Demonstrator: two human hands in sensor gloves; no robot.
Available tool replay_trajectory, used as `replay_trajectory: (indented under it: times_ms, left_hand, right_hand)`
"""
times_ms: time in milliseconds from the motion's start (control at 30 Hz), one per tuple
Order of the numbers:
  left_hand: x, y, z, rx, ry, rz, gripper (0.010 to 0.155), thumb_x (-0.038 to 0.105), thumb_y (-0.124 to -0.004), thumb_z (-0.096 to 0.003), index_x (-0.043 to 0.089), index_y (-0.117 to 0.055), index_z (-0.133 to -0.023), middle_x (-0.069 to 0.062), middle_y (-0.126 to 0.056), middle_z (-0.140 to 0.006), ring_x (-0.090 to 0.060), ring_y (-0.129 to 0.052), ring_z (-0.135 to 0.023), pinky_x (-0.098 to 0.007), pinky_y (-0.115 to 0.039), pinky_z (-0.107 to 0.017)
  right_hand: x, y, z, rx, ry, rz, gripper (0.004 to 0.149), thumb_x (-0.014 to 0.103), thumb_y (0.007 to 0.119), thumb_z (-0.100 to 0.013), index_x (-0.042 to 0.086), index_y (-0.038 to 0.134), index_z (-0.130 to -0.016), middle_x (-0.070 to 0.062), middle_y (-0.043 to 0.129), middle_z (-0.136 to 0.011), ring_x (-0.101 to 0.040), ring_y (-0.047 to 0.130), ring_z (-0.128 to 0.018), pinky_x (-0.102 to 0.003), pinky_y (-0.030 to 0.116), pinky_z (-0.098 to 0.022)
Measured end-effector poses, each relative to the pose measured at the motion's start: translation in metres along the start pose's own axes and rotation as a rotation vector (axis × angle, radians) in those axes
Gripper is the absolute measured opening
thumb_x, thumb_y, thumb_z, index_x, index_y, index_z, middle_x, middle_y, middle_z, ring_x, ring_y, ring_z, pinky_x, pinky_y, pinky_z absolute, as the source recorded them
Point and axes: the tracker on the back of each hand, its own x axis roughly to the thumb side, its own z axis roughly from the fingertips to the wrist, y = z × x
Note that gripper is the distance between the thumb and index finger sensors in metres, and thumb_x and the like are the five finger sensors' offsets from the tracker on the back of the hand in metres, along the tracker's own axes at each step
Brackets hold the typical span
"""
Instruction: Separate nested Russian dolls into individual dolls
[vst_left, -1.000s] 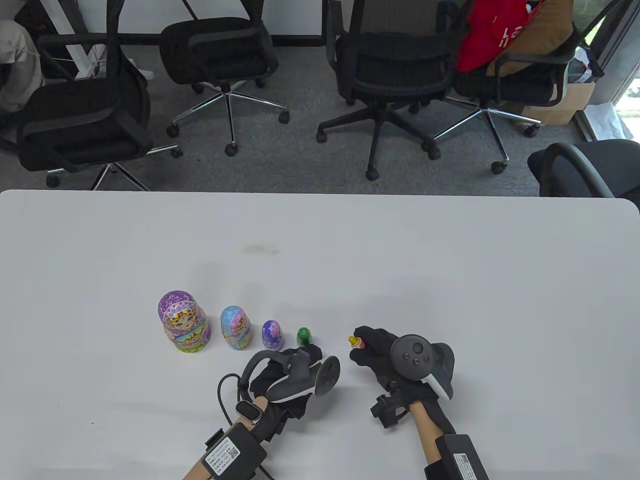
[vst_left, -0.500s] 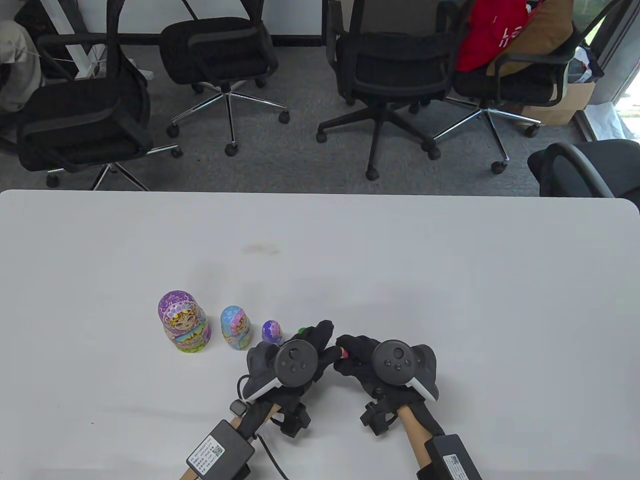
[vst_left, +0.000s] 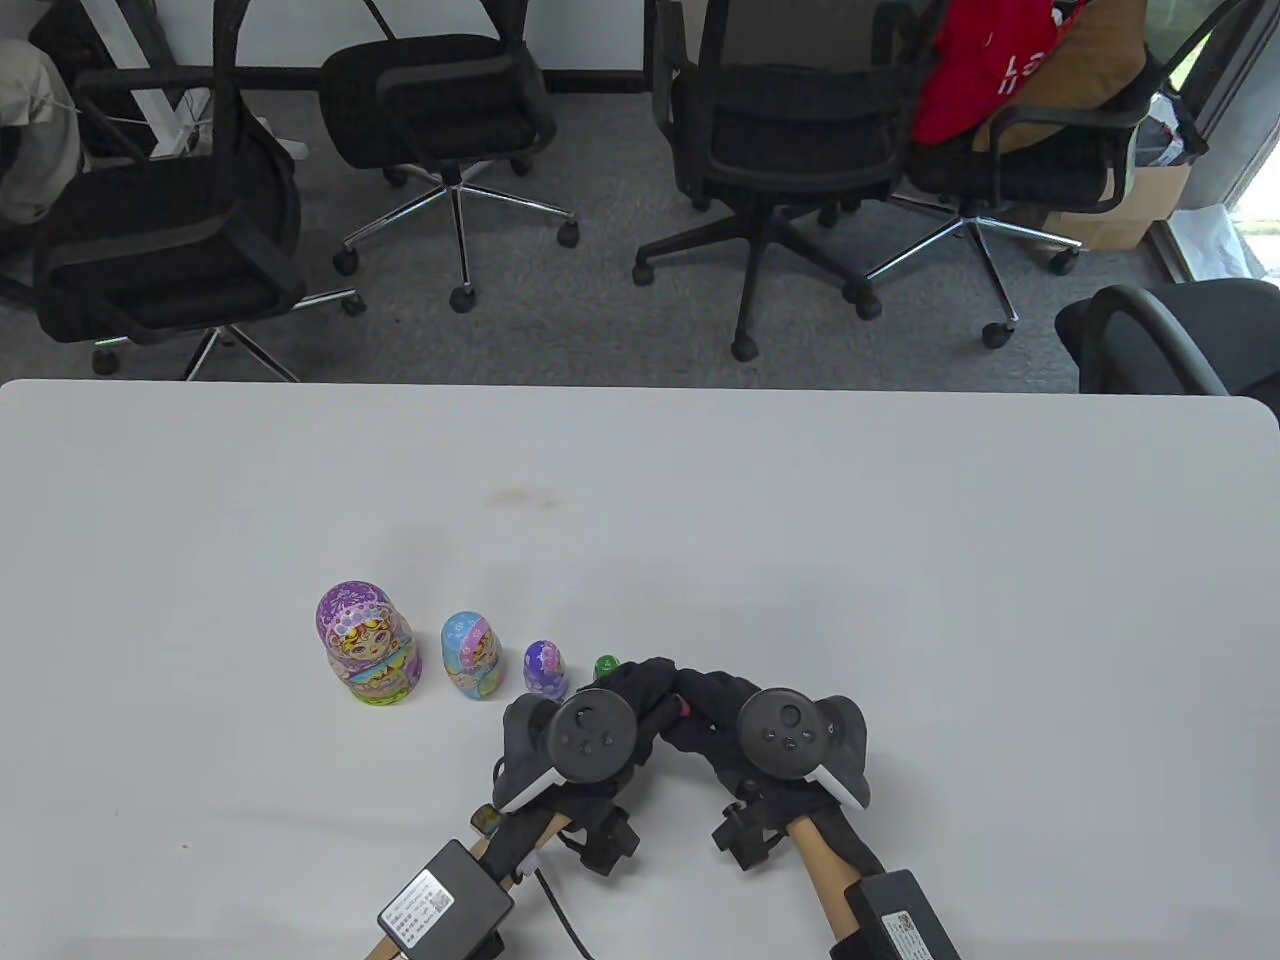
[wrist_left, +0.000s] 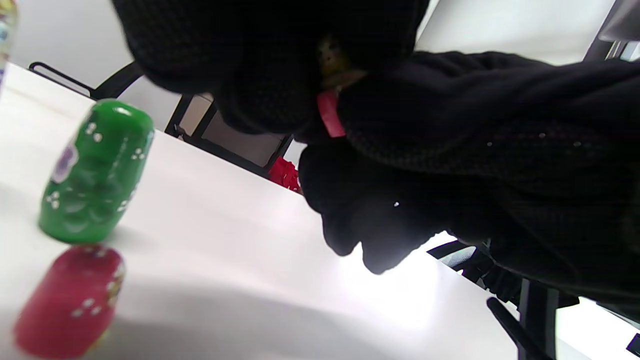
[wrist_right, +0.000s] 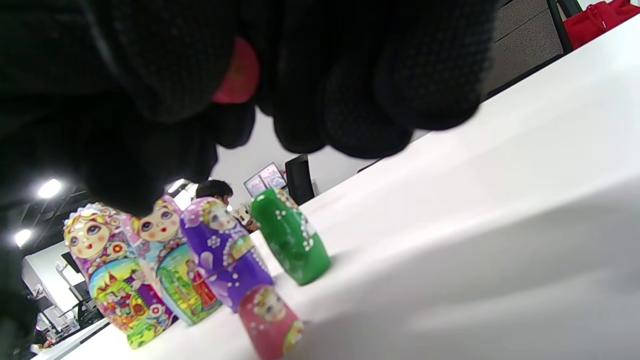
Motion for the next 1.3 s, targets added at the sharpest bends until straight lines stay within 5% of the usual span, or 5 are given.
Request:
replay_trajectory:
  times_ms: [267, 633, 1300]
  left_hand:
    - [0.001, 0.001, 0.001, 0.018, -0.021, -0.108, 0.043, 0.032, -0.075, -0.0542, 0.015, -0.083, -0.093, -0.009, -0.097, -0.078, -0.013, -0.100, -0.052, -0.025, -0.091, -0.033]
    - [0.026, -0.034, 0.006, -0.153, -0.194, -0.518, 0.042, 0.038, -0.081, -0.0486, 0.023, -0.091, -0.086, -0.001, -0.104, -0.073, -0.002, -0.096, -0.031, -0.018, -0.085, -0.016]
    - [0.024, -0.063, 0.010, -0.300, -0.221, -0.650, 0.042, 0.040, -0.082, -0.0477, 0.027, -0.091, -0.087, 0.003, -0.104, -0.075, -0.001, -0.096, -0.030, -0.017, -0.085, -0.016]
  right_hand:
    - [-0.018, -0.007, -0.002, 0.009, 0.051, 0.041, 0.055, 0.039, 0.085, -0.038, 0.015, 0.080, -0.088, -0.009, 0.093, -0.076, -0.028, 0.094, -0.061, -0.040, 0.085, -0.047]
    - [-0.044, -0.020, 0.001, -0.049, 0.153, 0.021, 0.055, 0.039, 0.084, -0.039, 0.015, 0.080, -0.088, -0.010, 0.093, -0.076, -0.028, 0.094, -0.061, -0.040, 0.085, -0.047]
    - [-0.043, -0.020, 0.001, -0.048, 0.151, 0.027, 0.055, 0.039, 0.084, -0.039, 0.015, 0.080, -0.089, -0.010, 0.092, -0.076, -0.028, 0.094, -0.061, -0.040, 0.085, -0.047]
